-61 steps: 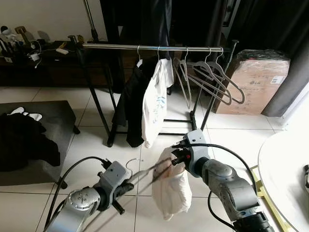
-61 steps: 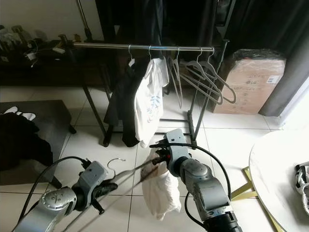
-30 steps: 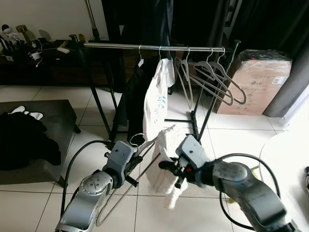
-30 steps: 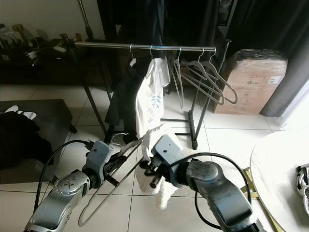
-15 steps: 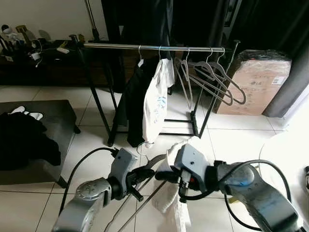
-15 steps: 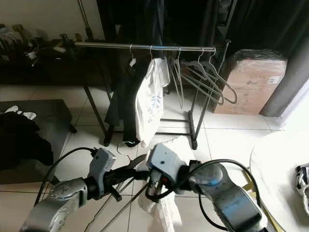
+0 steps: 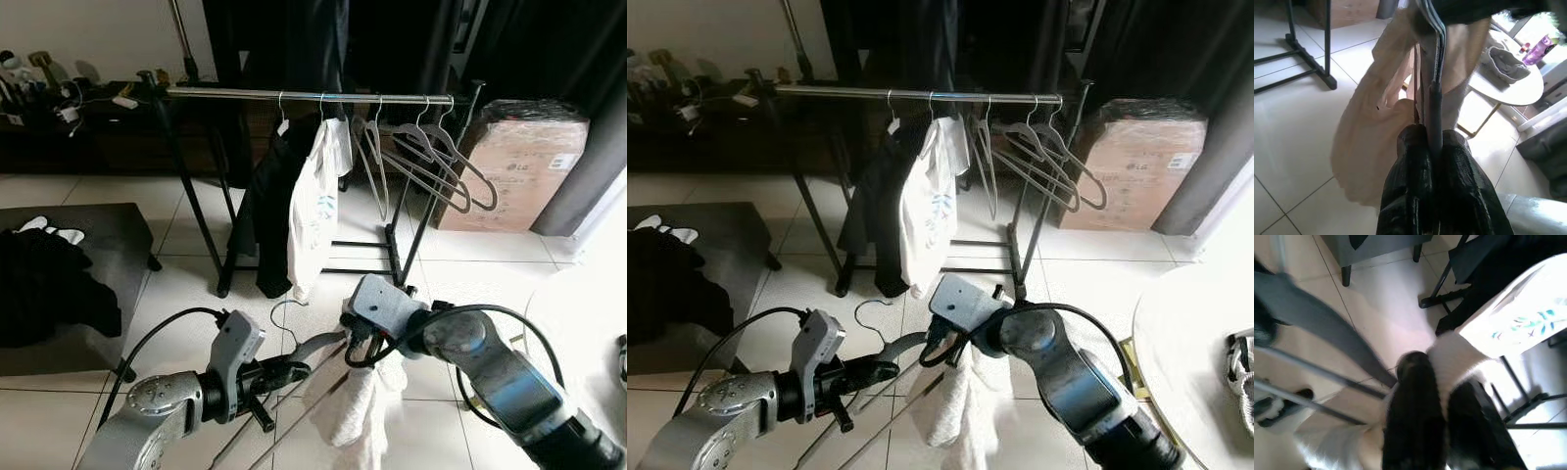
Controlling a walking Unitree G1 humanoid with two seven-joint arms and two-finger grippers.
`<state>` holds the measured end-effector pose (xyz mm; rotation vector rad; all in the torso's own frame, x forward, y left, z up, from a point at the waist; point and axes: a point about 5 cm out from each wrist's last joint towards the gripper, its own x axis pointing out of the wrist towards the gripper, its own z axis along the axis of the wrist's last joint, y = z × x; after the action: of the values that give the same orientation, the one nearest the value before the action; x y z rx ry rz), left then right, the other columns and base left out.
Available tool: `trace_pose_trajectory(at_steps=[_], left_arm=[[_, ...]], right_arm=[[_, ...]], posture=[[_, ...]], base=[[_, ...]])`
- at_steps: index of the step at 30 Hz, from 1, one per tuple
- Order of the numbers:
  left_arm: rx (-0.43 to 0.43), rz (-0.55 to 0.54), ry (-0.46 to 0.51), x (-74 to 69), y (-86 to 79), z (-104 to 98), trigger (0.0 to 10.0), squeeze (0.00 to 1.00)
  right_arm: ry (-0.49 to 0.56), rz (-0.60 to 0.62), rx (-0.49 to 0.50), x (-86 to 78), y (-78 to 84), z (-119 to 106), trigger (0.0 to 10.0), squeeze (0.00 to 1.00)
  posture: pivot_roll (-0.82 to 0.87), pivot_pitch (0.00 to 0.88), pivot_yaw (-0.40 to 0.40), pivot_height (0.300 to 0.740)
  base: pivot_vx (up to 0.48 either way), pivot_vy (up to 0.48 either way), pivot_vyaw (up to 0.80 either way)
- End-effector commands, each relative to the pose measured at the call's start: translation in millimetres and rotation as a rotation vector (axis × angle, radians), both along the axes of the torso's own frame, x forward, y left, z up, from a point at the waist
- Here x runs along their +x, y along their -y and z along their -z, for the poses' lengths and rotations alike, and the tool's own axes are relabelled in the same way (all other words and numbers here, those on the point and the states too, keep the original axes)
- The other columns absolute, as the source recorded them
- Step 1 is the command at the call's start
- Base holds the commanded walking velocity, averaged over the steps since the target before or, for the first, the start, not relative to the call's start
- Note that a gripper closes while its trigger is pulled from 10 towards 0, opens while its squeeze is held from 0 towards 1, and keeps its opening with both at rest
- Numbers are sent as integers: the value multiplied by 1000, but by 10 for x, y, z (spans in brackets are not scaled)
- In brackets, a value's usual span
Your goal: Hang hanger
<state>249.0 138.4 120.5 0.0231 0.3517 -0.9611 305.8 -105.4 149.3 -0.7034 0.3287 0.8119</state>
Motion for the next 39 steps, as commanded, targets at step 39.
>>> trace_pose_trajectory(at_steps=[39], left_arm=[[-74, -152, 89, 172, 72, -68, 10000, 0]], right_arm=[[-37, -409, 222, -408, -290, -225, 10000, 0]], posture=[[61, 133, -15, 740]], base=[[0, 0, 0]])
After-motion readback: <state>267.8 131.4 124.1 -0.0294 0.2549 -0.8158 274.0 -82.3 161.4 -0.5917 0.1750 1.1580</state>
